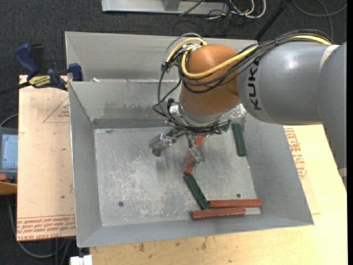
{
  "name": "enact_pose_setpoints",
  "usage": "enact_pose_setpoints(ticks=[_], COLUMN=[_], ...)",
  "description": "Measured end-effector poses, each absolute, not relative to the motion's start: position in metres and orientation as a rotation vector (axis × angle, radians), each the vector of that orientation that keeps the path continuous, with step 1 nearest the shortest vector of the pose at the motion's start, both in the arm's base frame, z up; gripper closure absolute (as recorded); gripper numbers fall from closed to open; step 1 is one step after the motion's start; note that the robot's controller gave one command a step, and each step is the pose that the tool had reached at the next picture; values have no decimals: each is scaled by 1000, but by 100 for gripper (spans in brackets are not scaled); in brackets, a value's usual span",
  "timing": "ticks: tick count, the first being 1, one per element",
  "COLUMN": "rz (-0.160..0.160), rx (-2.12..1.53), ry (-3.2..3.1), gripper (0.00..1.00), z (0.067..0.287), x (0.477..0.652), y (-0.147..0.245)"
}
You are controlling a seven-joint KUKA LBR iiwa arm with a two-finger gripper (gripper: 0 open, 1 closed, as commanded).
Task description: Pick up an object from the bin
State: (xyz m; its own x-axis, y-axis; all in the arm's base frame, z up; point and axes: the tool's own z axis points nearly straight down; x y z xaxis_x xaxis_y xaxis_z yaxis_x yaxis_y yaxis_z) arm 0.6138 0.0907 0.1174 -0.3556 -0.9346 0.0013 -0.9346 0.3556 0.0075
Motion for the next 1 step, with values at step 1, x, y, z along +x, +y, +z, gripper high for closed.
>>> enact_pose_setpoints(ticks=[1], rz=[-4], rx=[2092], ry=[-2340], gripper=[0], z=[74], x=[599], y=[50])
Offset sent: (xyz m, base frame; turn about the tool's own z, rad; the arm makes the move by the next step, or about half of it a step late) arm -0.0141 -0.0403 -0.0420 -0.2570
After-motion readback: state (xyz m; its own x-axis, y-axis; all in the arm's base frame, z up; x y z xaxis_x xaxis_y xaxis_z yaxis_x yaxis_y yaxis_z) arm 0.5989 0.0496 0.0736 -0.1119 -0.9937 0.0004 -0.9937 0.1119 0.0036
